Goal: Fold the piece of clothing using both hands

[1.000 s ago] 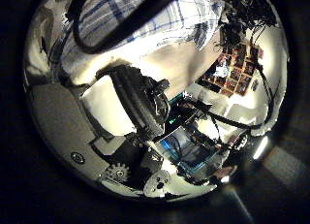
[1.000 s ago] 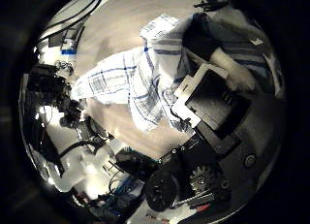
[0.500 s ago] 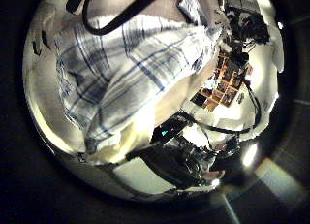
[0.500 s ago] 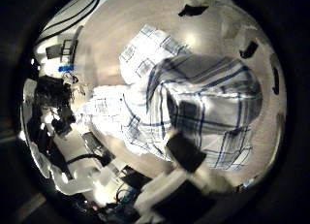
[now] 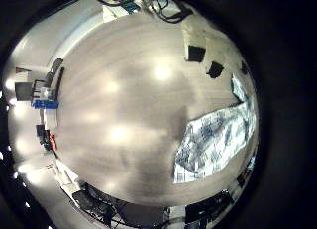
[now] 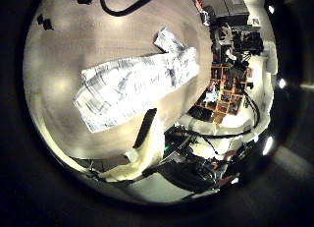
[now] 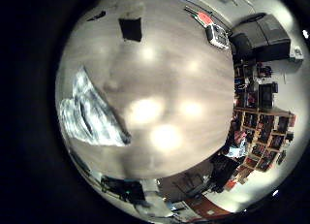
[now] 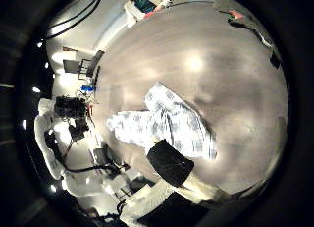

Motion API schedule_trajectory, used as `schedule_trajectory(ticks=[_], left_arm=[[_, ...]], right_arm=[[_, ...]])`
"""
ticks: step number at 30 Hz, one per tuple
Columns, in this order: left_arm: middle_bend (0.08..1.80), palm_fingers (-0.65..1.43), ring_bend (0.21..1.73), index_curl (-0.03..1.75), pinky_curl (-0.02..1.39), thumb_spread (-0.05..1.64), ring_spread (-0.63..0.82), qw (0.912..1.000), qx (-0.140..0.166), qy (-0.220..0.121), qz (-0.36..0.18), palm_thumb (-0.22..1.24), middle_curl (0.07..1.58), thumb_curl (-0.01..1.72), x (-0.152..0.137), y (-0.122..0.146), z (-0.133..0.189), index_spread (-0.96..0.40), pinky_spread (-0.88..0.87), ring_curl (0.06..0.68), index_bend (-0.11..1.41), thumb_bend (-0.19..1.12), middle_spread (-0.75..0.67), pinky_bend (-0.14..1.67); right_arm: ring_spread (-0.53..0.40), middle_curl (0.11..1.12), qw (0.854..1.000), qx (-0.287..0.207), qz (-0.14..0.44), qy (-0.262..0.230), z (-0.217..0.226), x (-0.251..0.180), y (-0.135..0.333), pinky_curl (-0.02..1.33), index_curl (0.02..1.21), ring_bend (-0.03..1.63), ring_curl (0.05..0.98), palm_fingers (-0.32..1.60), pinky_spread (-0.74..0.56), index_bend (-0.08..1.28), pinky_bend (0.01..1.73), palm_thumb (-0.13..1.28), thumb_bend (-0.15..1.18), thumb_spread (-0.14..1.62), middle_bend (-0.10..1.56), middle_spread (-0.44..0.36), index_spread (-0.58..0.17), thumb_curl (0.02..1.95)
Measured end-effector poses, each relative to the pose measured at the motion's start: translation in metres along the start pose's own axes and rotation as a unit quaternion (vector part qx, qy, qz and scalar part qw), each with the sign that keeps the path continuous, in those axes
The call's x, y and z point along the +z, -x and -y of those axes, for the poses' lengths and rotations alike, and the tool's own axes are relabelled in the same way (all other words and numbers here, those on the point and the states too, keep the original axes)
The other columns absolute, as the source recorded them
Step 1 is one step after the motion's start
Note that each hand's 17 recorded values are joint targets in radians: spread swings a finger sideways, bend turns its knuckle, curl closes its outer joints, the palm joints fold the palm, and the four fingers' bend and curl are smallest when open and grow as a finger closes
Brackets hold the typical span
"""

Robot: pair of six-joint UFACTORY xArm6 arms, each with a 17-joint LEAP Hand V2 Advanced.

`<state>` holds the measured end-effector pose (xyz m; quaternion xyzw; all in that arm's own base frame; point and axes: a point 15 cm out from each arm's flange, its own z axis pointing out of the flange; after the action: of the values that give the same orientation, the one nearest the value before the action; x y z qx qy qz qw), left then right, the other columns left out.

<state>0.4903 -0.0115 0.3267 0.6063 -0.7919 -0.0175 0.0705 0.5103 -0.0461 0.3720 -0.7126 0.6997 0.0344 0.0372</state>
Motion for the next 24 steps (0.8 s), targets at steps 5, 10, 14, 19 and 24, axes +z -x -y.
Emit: schedule_trajectory(ticks=[5,10,14,19,24], left_arm=[[0.23,0.11,0.77,0.64,0.53,1.16,0.16,0.9996,0.018,0.021,-0.002,0.21,0.43,0.28,0.021,-0.028,-0.029,-0.11,0.22,0.307,0.22,-0.02,0.15,0.37],[0.21,0.16,0.74,0.60,0.50,1.16,0.18,0.9997,0.021,0.012,0.004,0.20,0.41,0.28,0.043,-0.033,-0.045,-0.10,0.25,0.288,0.20,-0.02,0.15,0.33],[0.19,0.18,0.72,0.57,0.48,1.16,0.18,0.9997,0.021,0.013,0.006,0.20,0.40,0.28,0.059,-0.034,-0.052,-0.10,0.25,0.277,0.19,-0.02,0.15,0.31],[0.18,0.20,0.71,0.54,0.47,1.16,0.18,0.9997,0.021,0.015,0.006,0.20,0.39,0.28,0.062,-0.032,-0.054,-0.10,0.25,0.270,0.19,-0.02,0.15,0.29],[0.18,0.21,0.70,0.52,0.46,1.16,0.18,0.9996,0.021,0.015,0.006,0.20,0.37,0.28,0.061,-0.032,-0.056,-0.10,0.25,0.264,0.19,-0.02,0.15,0.29]], right_arm=[[-0.091,0.43,0.999,-0.006,0.012,0.050,-0.038,0.003,-0.021,0.56,0.42,0.86,0.402,0.22,0.41,0.19,0.60,0.33,-0.02,1.26,0.50,-0.124,-0.383,0.35],[-0.100,0.41,0.996,0.008,0.023,0.087,-0.057,0.035,-0.035,0.53,0.40,0.87,0.389,0.25,0.40,0.17,0.57,0.34,-0.02,1.26,0.47,-0.106,-0.359,0.33],[-0.103,0.41,0.993,0.016,0.030,0.110,-0.067,0.057,-0.044,0.51,0.38,0.87,0.382,0.25,0.37,0.16,0.57,0.34,-0.02,1.26,0.47,-0.093,-0.343,0.32],[-0.104,0.41,0.992,0.017,0.033,0.119,-0.064,0.085,-0.048,0.49,0.36,0.87,0.371,0.25,0.35,0.16,0.57,0.34,-0.02,1.23,0.46,-0.085,-0.333,0.31],[-0.105,0.41,0.989,0.014,0.037,0.140,-0.060,0.114,-0.045,0.47,0.34,0.86,0.360,0.25,0.34,0.16,0.58,0.35,-0.02,1.21,0.46,-0.083,-0.318,0.32]])
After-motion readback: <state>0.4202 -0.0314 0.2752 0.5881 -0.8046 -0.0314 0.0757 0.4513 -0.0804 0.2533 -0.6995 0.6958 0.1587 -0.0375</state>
